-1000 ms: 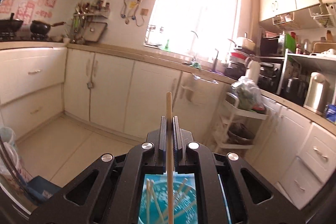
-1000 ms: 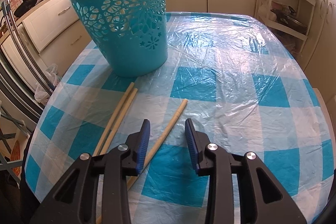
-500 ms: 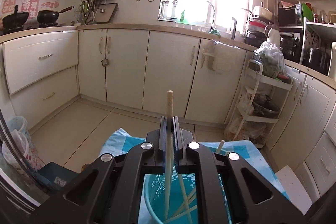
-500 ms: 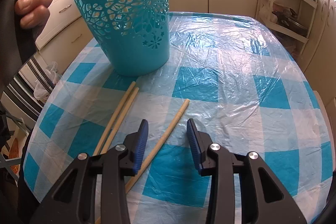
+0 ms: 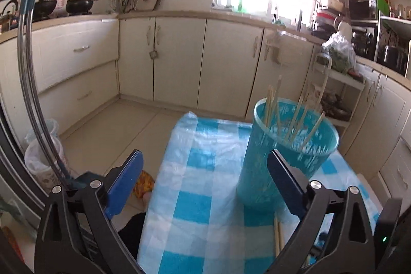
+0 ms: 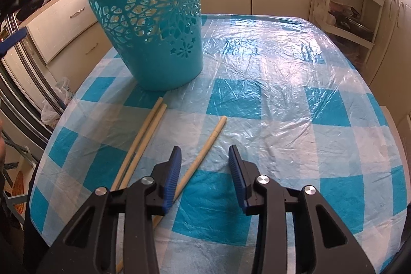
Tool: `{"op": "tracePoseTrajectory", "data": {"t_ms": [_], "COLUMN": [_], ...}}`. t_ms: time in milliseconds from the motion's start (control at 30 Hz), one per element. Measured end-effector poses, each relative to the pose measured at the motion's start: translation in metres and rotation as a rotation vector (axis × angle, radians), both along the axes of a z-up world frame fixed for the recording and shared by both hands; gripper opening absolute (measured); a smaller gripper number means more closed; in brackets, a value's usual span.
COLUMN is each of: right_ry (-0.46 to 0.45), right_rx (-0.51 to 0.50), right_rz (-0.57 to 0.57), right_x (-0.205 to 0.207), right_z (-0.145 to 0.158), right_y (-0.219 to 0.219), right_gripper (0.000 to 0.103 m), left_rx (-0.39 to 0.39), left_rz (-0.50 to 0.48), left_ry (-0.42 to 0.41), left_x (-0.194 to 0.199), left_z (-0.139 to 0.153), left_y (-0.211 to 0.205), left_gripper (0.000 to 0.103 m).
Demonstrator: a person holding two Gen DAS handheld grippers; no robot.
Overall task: Organize utensils
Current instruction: 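Close the right gripper on a lone chopstick on the cloth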
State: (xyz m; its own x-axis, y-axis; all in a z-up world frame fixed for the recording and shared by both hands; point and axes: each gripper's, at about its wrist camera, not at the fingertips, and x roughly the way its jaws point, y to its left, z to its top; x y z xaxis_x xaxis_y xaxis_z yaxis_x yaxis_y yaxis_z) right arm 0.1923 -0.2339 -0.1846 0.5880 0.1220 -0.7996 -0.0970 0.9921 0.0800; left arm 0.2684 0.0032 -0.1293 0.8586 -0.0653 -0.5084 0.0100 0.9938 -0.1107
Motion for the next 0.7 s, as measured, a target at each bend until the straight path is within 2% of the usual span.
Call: {"op": "tracePoseTrajectory", "data": {"t_ms": [67, 167, 333, 367, 433, 500, 633, 700], "right_ry": [0.009, 0.021, 0.059, 0.068, 0.074, 0.064, 0.071, 0.074], "right_rx": [-0.026, -0.020, -0.020, -0.021, -0.042, -0.065, -0.086, -0.092], "right_rz": [0.050, 0.122, 0.096, 0.092, 0.088, 0.098, 0.119, 0.136], "right_x": [0.001, 0.001, 0.007, 0.009, 0.010, 0.011, 0.014, 0.014], "right_z": [0.001, 0.006, 0.008, 0.007, 0.002, 0.001, 0.002, 0.002], "right_y": [0.003, 0.003, -0.004, -0.004, -0.002, 0.002, 0.007, 0.010], "right_gripper": [0.014, 0.006, 0.006, 0.009, 0.022, 0.027, 0.027, 0.016], "left_rx": [-0.009, -0.010, -0.009, -0.006, -0.009, -0.016, -0.016, -0.006], "left_rz": [-0.014, -0.042, -0.076, -0.083, -0.090, -0.100, -0.111, -0.118], "left_ry": [0.106, 0.203, 0.255, 0.257, 0.244, 0.256, 0.266, 0.267], "left_x": [0.006, 0.014, 0.017, 0.018, 0.017, 0.018, 0.018, 0.017], "left_z": [-0.030, -0.061, -0.085, -0.085, -0.083, -0.084, -0.085, -0.086], "left_y": [-0.001, -0.005, -0.013, -0.014, -0.015, -0.015, -0.017, -0.020], "left_gripper": [0.093, 0.093, 0.093, 0.093, 0.095, 0.095, 0.095, 0.095]}}
